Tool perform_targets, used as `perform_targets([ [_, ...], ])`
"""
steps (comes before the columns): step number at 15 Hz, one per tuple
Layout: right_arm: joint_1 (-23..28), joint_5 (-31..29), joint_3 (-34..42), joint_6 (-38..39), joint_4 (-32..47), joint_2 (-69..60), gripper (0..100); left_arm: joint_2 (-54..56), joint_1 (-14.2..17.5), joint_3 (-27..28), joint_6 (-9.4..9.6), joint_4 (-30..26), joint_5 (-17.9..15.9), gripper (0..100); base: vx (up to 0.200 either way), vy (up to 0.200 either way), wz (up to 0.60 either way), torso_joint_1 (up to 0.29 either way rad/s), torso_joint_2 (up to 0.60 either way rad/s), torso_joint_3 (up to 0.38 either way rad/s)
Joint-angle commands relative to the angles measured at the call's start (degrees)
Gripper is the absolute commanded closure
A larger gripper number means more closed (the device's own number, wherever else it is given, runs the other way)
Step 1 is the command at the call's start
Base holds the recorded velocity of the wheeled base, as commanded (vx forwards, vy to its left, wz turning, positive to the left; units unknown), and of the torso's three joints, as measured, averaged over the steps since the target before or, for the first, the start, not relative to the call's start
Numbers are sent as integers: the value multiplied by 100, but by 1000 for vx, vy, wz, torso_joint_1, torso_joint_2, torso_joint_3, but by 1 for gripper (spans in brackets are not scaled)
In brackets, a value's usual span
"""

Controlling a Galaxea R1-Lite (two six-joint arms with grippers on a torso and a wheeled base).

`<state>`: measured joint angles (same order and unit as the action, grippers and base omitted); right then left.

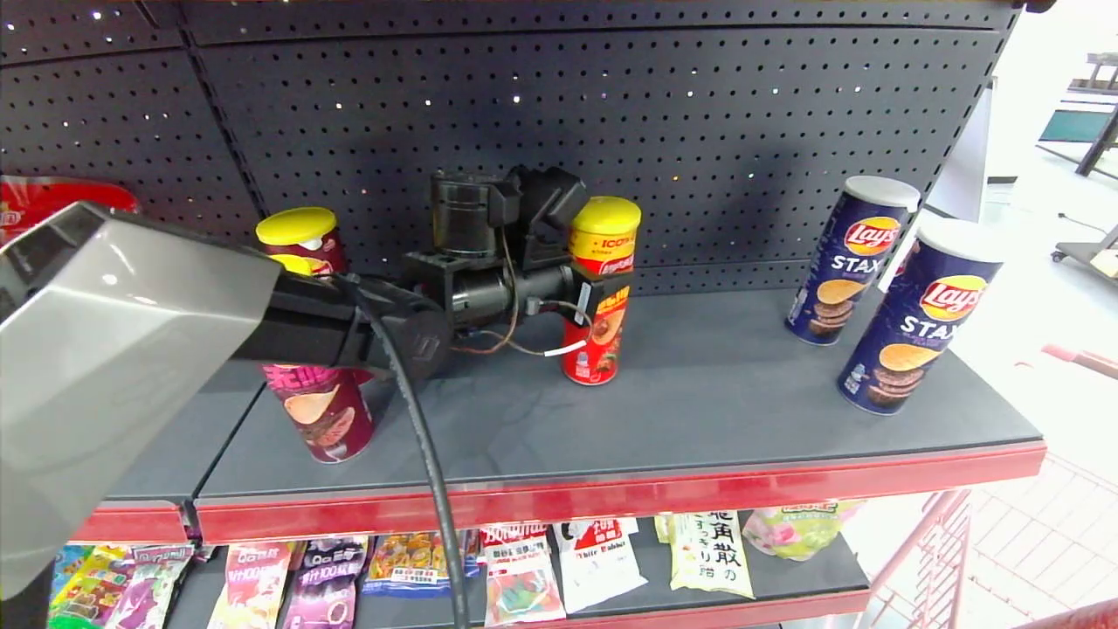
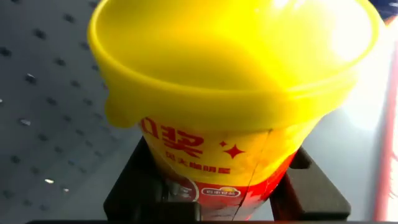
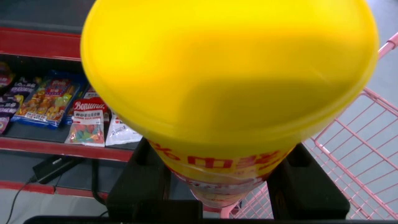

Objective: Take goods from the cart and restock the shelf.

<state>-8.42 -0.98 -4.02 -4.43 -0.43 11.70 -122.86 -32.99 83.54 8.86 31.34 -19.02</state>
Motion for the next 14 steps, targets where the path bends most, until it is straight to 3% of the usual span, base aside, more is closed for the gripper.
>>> perform_targets([
  [1, -1, 1, -2, -6, -1, 7, 100, 816, -6, -954, 19, 302, -287, 100, 0, 0, 0, 0, 0, 0],
  [4, -1, -8, -2, 3, -1, 7, 100, 913, 38, -1850, 160, 1568, -269, 100, 0, 0, 0, 0, 0, 0],
  [6, -1, -8, -11, -6, 8, 7, 100, 930, 29, -2211, 160, 2016, -225, 100, 0, 0, 0, 0, 0, 0],
  [11, -1, -17, -20, -6, -1, 7, 100, 1273, 29, -2307, 142, 1753, -322, 100, 0, 0, 0, 0, 0, 0],
  [14, -1, -34, -46, -6, -1, 7, 100, 1475, 275, -2325, 177, 1128, -1385, 100, 0, 0, 0, 0, 0, 0],
])
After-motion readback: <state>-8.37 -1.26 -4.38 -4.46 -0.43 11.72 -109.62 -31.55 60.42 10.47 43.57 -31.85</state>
